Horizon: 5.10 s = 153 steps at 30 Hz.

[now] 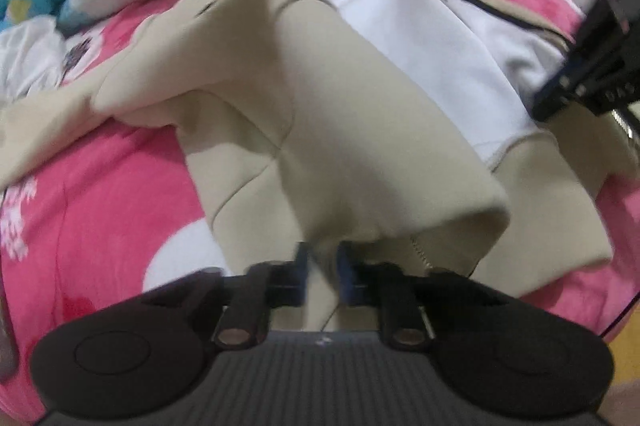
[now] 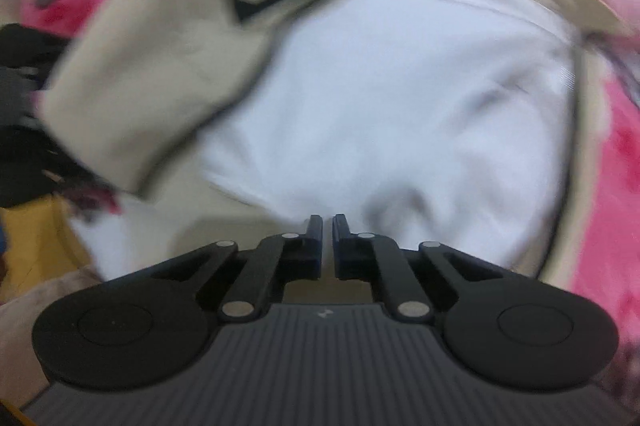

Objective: Fold clothes

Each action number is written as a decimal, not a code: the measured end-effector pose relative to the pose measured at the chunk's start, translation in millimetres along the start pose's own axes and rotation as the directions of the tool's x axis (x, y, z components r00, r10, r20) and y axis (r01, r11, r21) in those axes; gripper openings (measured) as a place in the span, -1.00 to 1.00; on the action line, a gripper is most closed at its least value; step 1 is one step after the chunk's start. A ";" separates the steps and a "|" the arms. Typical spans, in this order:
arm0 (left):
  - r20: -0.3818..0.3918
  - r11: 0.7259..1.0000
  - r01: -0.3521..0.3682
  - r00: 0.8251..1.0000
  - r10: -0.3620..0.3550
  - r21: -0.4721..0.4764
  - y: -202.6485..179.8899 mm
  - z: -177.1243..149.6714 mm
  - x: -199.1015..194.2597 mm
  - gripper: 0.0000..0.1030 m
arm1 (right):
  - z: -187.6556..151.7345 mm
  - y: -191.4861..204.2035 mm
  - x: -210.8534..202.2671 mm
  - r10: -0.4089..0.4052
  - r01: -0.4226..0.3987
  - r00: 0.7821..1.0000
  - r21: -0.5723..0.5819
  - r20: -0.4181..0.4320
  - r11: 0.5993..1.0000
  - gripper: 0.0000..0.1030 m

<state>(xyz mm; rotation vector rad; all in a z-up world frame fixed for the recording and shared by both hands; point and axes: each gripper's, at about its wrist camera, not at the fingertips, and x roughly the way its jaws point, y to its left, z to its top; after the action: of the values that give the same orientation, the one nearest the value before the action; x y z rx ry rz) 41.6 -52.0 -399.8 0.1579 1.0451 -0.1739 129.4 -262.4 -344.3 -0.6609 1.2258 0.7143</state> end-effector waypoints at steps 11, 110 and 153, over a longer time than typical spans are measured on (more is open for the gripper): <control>0.016 0.943 -0.093 0.994 0.104 -0.320 57.7 -19.7 -52.2 -0.92 | 24.4 -70.0 -28.9 0.301 -0.375 0.923 0.377 0.241 0.847 -0.89; 0.118 0.415 0.289 0.913 -0.392 -0.863 241.5 -75.7 -4.2 -0.56 | 229.9 -191.5 134.7 0.214 -0.628 0.771 0.664 0.599 0.406 -0.80; -0.068 0.522 0.090 0.959 -0.275 -0.848 165.4 -118.7 -38.2 -0.56 | 66.8 3.7 103.5 0.607 -0.748 0.565 0.657 0.559 0.092 -0.03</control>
<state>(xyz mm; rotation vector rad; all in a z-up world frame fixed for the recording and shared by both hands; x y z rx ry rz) -41.3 136.9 -417.4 -0.8597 1.2420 0.1824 184.9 -195.0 -431.2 0.9605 1.5343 0.7379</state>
